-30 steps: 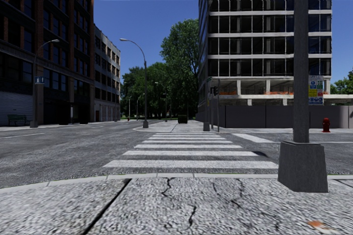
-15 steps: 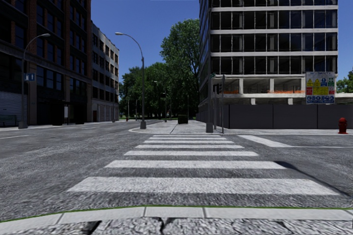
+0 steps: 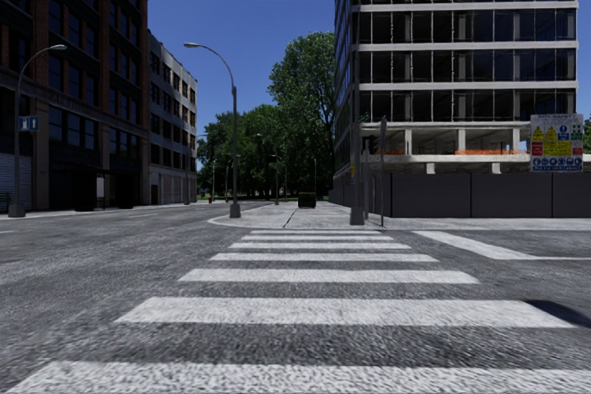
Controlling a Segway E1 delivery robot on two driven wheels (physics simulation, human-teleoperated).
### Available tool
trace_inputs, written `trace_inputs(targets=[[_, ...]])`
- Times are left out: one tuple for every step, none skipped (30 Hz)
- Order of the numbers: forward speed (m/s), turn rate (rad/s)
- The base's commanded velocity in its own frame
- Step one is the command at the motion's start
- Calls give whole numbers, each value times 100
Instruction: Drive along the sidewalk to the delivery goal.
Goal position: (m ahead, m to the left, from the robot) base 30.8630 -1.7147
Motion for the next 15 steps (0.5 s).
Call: trace_inputs(targets=[[200,0],[200,0],[200,0],[200,0],[200,0],[200,0],[200,0],[200,0],[200,0],[200,0],[200,0],[200,0],[200,0],[200,0],[200,0]])
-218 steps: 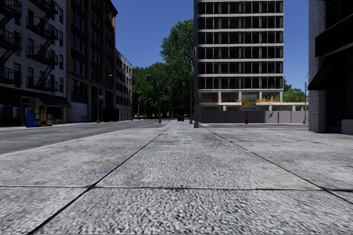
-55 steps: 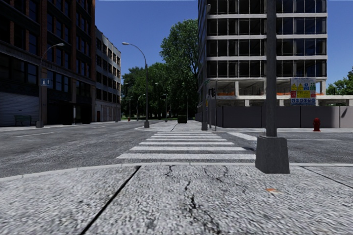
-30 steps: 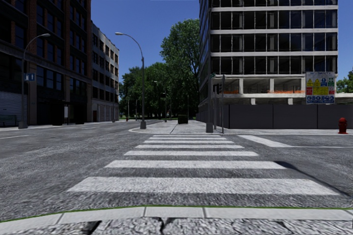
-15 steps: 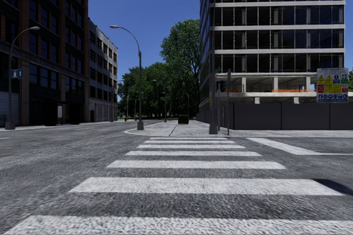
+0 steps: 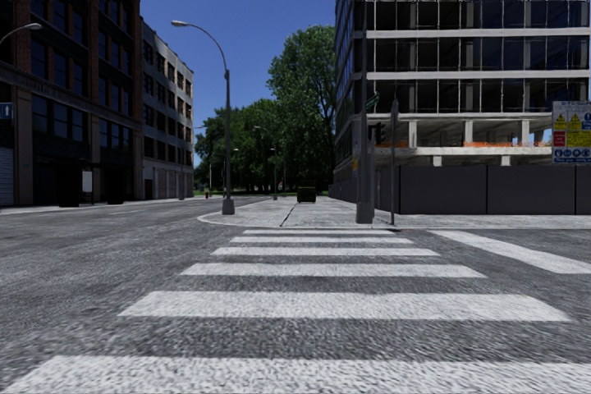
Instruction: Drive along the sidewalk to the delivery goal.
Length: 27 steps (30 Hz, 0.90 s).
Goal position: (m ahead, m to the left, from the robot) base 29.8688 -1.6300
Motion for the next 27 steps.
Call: trace_inputs(targets=[[200,0],[200,0],[200,0],[200,0],[200,0],[200,0],[200,0],[200,0],[200,0],[200,0],[200,0],[200,0],[200,0],[200,0],[200,0],[200,0],[200,0],[200,0],[200,0],[200,0],[200,0],[200,0],[200,0],[200,0],[200,0],[200,0],[200,0]])
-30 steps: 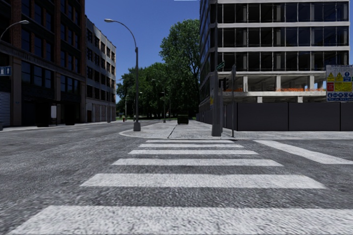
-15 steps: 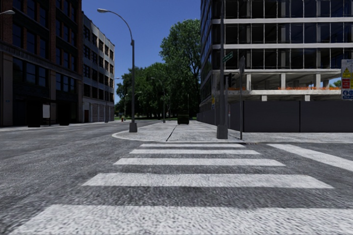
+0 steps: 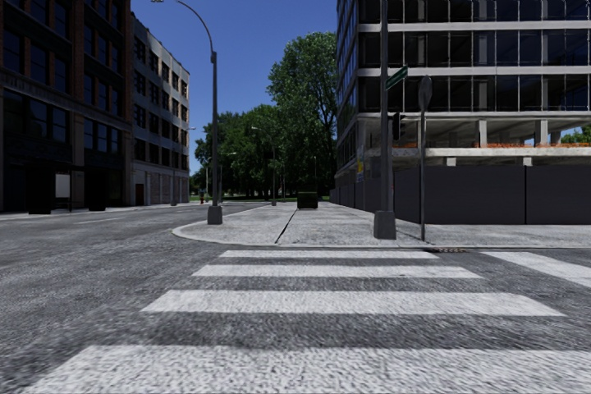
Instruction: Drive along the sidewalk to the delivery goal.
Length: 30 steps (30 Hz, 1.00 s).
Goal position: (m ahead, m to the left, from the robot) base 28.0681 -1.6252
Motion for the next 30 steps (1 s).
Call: trace_inputs(targets=[[200,0],[200,0],[200,0],[200,0],[200,0],[200,0],[200,0],[200,0],[200,0],[200,0],[200,0],[200,0],[200,0],[200,0],[200,0],[200,0],[200,0],[200,0],[200,0],[200,0],[200,0],[200,0],[200,0],[200,0],[200,0],[200,0],[200,0],[200,0],[200,0],[200,0]])
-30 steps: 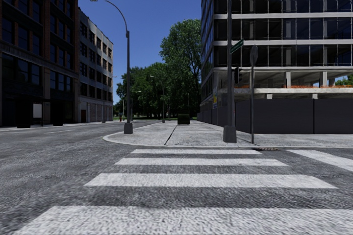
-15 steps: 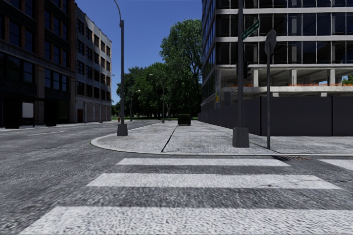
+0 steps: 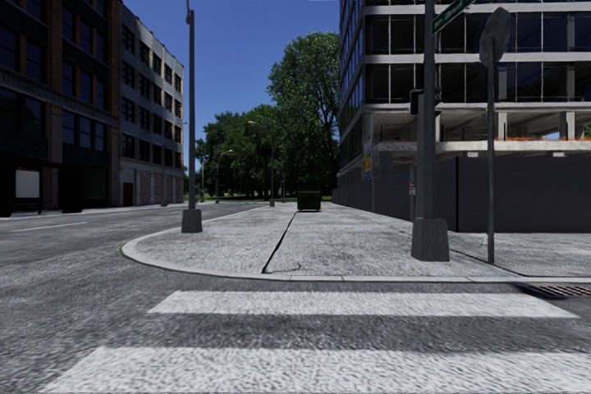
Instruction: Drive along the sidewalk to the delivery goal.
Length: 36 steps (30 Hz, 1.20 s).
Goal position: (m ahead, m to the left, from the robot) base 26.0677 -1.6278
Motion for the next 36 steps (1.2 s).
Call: trace_inputs(targets=[[200,0],[200,0],[200,0],[200,0],[200,0],[200,0],[200,0],[200,0],[200,0],[200,0],[200,0],[200,0],[200,0],[200,0],[200,0],[200,0],[200,0],[200,0],[200,0],[200,0],[200,0],[200,0],[200,0],[200,0],[200,0],[200,0],[200,0],[200,0],[200,0],[200,0],[200,0],[200,0],[200,0],[200,0],[200,0],[200,0]])
